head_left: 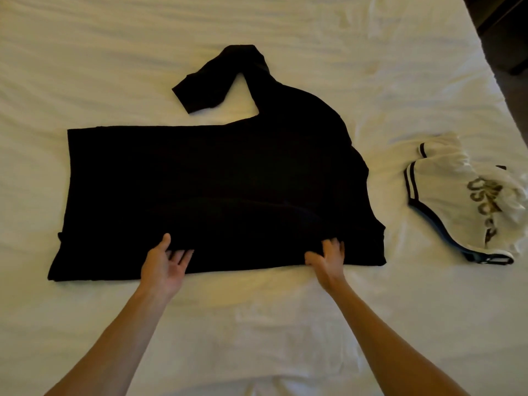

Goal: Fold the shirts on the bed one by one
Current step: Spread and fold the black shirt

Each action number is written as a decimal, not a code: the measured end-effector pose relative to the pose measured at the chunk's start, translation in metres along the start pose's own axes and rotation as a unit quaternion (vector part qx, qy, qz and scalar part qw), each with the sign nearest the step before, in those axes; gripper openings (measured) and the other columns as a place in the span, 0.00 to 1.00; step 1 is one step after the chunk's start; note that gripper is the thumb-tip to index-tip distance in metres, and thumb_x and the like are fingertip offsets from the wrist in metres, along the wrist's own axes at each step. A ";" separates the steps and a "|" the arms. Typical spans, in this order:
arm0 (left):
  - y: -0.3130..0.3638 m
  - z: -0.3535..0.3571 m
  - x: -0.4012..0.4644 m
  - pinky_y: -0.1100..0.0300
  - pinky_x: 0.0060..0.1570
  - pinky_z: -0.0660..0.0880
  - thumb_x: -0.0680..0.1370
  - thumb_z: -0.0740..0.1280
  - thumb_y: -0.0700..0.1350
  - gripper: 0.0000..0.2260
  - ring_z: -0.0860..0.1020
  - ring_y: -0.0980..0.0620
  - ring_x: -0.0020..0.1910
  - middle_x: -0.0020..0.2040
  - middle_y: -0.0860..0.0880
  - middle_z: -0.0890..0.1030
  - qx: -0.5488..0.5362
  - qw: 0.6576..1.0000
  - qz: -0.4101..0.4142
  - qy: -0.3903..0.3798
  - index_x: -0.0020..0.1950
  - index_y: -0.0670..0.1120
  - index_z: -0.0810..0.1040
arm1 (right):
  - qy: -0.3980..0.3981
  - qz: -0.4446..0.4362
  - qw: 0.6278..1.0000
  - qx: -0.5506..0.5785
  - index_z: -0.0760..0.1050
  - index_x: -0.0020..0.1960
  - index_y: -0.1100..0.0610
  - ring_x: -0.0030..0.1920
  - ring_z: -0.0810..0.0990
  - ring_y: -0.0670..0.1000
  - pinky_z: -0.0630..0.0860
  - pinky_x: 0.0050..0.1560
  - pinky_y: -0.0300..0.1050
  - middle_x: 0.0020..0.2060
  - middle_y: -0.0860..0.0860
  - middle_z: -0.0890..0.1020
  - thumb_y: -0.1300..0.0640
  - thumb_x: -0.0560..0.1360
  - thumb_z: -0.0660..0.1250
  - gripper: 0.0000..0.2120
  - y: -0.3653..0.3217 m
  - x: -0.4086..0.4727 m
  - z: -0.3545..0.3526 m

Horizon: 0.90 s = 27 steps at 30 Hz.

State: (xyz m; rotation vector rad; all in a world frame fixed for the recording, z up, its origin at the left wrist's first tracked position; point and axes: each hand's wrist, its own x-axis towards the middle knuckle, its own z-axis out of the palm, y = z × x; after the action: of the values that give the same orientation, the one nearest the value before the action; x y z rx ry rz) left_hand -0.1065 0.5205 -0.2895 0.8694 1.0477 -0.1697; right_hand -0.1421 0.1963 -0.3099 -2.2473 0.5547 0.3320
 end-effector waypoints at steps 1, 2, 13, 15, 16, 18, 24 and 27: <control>-0.003 -0.003 -0.001 0.50 0.60 0.75 0.82 0.64 0.45 0.11 0.82 0.50 0.54 0.56 0.48 0.84 0.003 1.000 -0.010 -0.008 0.64 0.49 0.77 | 0.048 0.042 0.997 0.052 0.78 0.58 0.57 0.65 0.70 0.58 0.62 0.71 0.59 0.63 0.54 0.75 0.38 0.64 0.61 0.31 -0.010 0.001 -0.002; -0.005 -0.005 -0.002 0.51 0.58 0.76 0.82 0.65 0.47 0.11 0.82 0.50 0.55 0.55 0.48 0.85 0.006 1.000 -0.015 -0.015 0.63 0.50 0.78 | 0.084 0.098 0.984 0.123 0.78 0.46 0.57 0.54 0.77 0.58 0.73 0.59 0.56 0.52 0.54 0.80 0.34 0.64 0.62 0.27 -0.023 0.003 -0.003; -0.006 0.003 0.007 0.48 0.51 0.77 0.82 0.63 0.52 0.14 0.80 0.45 0.57 0.59 0.46 0.81 0.011 1.000 0.005 0.006 0.66 0.49 0.76 | -0.035 0.221 0.656 0.721 0.81 0.48 0.60 0.43 0.83 0.56 0.80 0.42 0.48 0.44 0.56 0.83 0.61 0.69 0.65 0.10 -0.071 0.012 0.010; -0.008 0.003 0.006 0.46 0.52 0.77 0.83 0.62 0.52 0.15 0.81 0.45 0.57 0.59 0.47 0.82 -0.004 1.000 0.018 0.000 0.67 0.50 0.75 | -0.018 0.202 0.620 0.758 0.83 0.40 0.60 0.40 0.83 0.57 0.79 0.42 0.46 0.40 0.55 0.82 0.60 0.64 0.61 0.12 -0.067 0.004 0.017; -0.009 0.002 0.005 0.44 0.54 0.76 0.83 0.61 0.52 0.14 0.81 0.45 0.57 0.59 0.47 0.82 -0.010 1.000 0.018 -0.003 0.67 0.50 0.76 | -0.002 0.204 0.602 0.772 0.83 0.40 0.60 0.40 0.83 0.57 0.79 0.44 0.46 0.40 0.55 0.83 0.59 0.63 0.59 0.14 -0.066 0.002 0.020; -0.009 -0.002 0.007 0.41 0.57 0.75 0.84 0.59 0.49 0.13 0.80 0.44 0.58 0.59 0.46 0.82 -0.028 1.000 0.010 -0.004 0.65 0.49 0.76 | 0.023 0.221 0.548 0.806 0.82 0.45 0.61 0.44 0.83 0.59 0.81 0.47 0.50 0.43 0.57 0.83 0.59 0.66 0.58 0.16 -0.068 0.004 0.024; 0.006 -0.015 0.011 0.40 0.55 0.76 0.77 0.59 0.38 0.23 0.78 0.39 0.63 0.64 0.41 0.79 -0.093 0.995 -0.015 -0.042 0.72 0.46 0.72 | -0.031 0.253 0.564 0.785 0.76 0.61 0.64 0.60 0.76 0.65 0.71 0.59 0.60 0.58 0.66 0.80 0.59 0.77 0.52 0.20 -0.060 0.022 0.007; 0.020 -0.016 0.007 0.44 0.61 0.76 0.72 0.62 0.37 0.28 0.78 0.39 0.64 0.66 0.41 0.78 -0.094 0.994 -0.003 -0.059 0.73 0.46 0.71 | -0.076 0.285 0.631 0.718 0.79 0.55 0.61 0.57 0.78 0.65 0.74 0.54 0.61 0.56 0.64 0.82 0.57 0.70 0.56 0.19 -0.052 0.028 -0.009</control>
State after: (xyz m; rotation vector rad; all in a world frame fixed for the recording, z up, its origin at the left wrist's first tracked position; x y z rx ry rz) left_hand -0.1035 0.5466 -0.2871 0.6771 0.9403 -0.1238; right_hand -0.0919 0.2132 -0.2821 -0.4309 0.9526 0.2197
